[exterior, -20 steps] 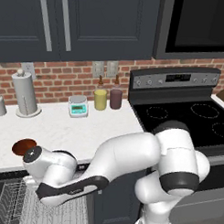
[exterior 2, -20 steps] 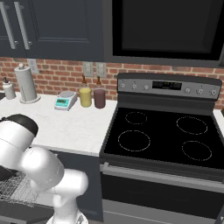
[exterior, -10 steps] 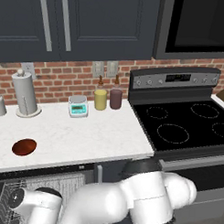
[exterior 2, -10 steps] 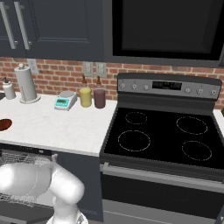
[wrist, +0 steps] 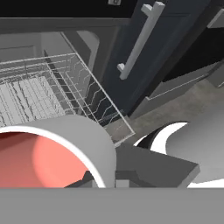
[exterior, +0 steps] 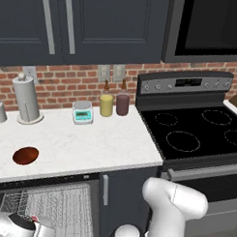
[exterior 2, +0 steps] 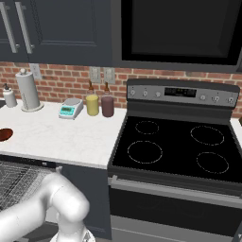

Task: Pick up the cup and bowl from the counter, place them in the dishwasher, and close the dishwasher door.

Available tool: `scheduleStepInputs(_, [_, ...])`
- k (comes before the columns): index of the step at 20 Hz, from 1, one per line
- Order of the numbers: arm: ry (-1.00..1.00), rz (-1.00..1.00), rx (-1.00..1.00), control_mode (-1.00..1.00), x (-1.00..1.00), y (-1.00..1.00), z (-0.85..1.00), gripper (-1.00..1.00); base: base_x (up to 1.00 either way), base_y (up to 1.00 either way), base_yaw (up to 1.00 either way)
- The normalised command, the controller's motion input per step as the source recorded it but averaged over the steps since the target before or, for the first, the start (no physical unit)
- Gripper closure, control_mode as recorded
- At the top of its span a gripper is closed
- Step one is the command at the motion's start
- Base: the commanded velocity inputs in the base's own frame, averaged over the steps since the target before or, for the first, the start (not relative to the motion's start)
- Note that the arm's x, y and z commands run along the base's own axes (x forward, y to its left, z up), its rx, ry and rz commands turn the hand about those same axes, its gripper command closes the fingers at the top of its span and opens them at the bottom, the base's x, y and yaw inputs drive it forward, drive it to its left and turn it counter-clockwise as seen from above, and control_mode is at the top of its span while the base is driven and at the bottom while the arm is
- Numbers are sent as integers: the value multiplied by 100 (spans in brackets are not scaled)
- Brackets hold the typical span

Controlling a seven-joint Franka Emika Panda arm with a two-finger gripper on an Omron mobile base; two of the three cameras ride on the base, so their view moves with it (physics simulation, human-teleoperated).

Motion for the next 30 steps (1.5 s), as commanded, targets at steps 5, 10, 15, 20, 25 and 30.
scheduleStepInputs(5, [0,-1,0,-100,45,1,-10,100,0,0,0])
scheduleStepInputs(10, [12,0,0,-100,41,3,-41,100,0,0,0])
scheduleStepInputs(15, [26,0,-1,-100,39,27,-48,100,0,0,0])
scheduleStepInputs(20, [29,0,0,-100,37,10,-35,100,0,0,0])
scheduleStepInputs(25, [13,0,0,-100,17,34,-55,100,0,0,0])
scheduleStepInputs(30, [2,3,-3,-100,13,48,-48,100,0,0,0])
